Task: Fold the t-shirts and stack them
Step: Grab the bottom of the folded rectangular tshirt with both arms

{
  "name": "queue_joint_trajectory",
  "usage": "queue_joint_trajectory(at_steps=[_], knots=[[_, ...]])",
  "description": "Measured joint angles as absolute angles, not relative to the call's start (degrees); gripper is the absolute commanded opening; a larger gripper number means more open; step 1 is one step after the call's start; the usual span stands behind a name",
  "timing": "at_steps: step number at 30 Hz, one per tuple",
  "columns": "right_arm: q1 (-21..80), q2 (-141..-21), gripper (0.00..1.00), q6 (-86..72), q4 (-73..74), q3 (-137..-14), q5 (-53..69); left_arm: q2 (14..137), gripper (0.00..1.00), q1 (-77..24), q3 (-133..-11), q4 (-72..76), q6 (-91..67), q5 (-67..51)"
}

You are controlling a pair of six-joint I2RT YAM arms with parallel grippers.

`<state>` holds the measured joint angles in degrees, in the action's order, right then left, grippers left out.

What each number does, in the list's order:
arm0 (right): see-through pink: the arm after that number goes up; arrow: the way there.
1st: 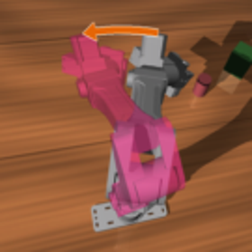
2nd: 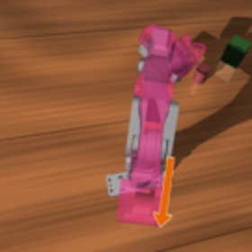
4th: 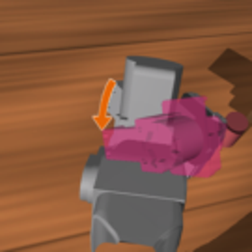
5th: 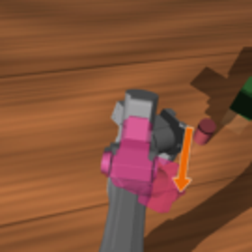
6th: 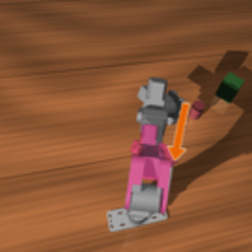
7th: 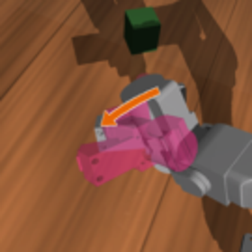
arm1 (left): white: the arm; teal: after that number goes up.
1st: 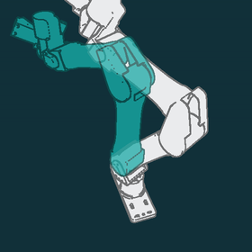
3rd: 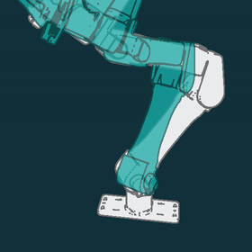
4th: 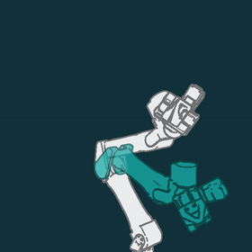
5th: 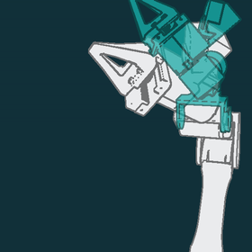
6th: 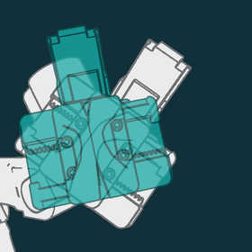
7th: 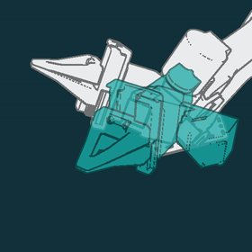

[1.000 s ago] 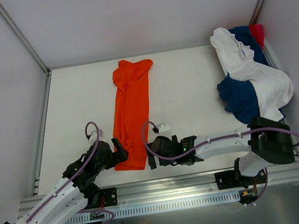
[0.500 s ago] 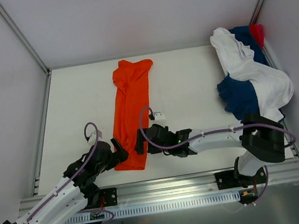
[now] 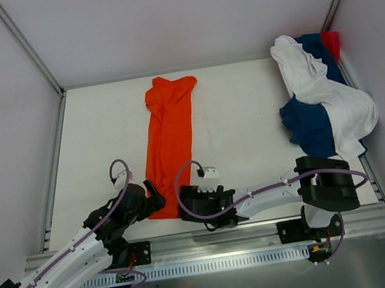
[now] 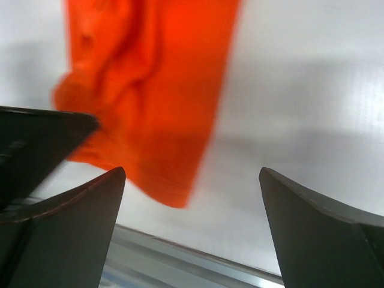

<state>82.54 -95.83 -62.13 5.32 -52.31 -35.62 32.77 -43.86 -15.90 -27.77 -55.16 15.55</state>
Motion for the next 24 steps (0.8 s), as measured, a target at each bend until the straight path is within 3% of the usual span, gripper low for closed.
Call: queue_joint_trajectory(at_steps=[7,19,24], knots=[[83.3,-91.3,1.00,-68.9,8.7,-45.5,-39.5,32.9,0.98,-43.9,-15.9,-27.7,-56.2,16.1],[83.5,-95.0,0.99,-68.4,5.2,-48.6,-39.6,33.2,0.84,-44.3,-15.5,-27.4,-57.6,17.7],[83.5,-96.6,0.90,-67.9,3.4,-49.7,-38.8,32.7,0.77,-44.7,-15.1,-27.2,-57.9,18.3]])
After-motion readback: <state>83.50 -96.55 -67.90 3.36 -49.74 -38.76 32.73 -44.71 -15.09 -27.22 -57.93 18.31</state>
